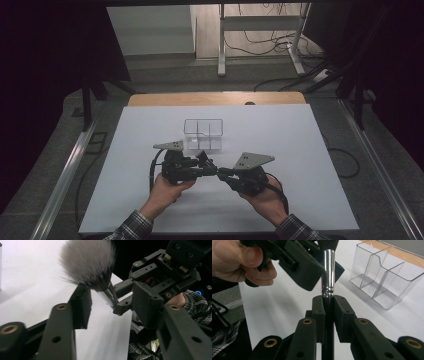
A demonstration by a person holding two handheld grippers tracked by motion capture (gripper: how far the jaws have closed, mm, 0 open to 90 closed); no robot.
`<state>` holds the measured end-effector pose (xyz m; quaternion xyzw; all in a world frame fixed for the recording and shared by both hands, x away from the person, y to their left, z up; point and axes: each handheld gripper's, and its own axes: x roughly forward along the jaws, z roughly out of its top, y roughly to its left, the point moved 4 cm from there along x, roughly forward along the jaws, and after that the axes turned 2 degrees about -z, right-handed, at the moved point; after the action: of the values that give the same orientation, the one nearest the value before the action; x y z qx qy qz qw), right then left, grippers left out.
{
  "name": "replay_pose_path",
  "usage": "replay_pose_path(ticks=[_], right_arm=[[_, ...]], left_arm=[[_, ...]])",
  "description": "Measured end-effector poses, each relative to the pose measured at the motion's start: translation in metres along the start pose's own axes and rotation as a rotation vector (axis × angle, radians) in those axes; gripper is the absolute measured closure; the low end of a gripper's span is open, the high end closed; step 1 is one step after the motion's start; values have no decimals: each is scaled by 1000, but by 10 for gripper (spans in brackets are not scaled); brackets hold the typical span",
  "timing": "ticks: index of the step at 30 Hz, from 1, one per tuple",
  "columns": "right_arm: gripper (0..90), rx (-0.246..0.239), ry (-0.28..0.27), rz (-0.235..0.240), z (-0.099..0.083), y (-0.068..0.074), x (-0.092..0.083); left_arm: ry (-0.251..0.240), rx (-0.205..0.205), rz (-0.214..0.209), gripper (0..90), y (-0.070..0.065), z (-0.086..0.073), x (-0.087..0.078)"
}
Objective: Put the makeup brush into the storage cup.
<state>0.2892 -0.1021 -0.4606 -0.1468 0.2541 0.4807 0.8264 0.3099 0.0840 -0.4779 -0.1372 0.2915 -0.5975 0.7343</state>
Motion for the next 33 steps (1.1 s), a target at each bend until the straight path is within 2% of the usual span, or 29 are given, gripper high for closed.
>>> replay_pose_path(ticks=[4, 5, 6, 12, 13, 14, 22, 33], right_arm=[[788, -6, 1, 5, 0, 1, 1], [787, -6, 2, 11, 0, 2, 2], [787, -11, 1, 12, 0, 3, 2], [772, -16, 5, 16, 0, 4, 3], [739, -10, 3, 16, 0, 4, 3], [668, -2, 5, 12, 0, 3, 4], [394, 26, 69, 9, -7, -6, 8], [215, 63, 99, 6, -17, -13, 10]], left_arm=[[-19, -36, -20, 633, 2, -1, -1], [-26, -48, -33, 726, 3, -1, -2], [-34, -67, -57, 751, 3, -1, -3], [-11, -31, -21, 771, -2, 1, -3], [-8, -27, -16, 771, -3, 1, -3], [-2, -19, -10, 771, -3, 1, -4], [10, 3, 33, 770, -3, 1, -5], [26, 36, 96, 769, -2, 1, -9]])
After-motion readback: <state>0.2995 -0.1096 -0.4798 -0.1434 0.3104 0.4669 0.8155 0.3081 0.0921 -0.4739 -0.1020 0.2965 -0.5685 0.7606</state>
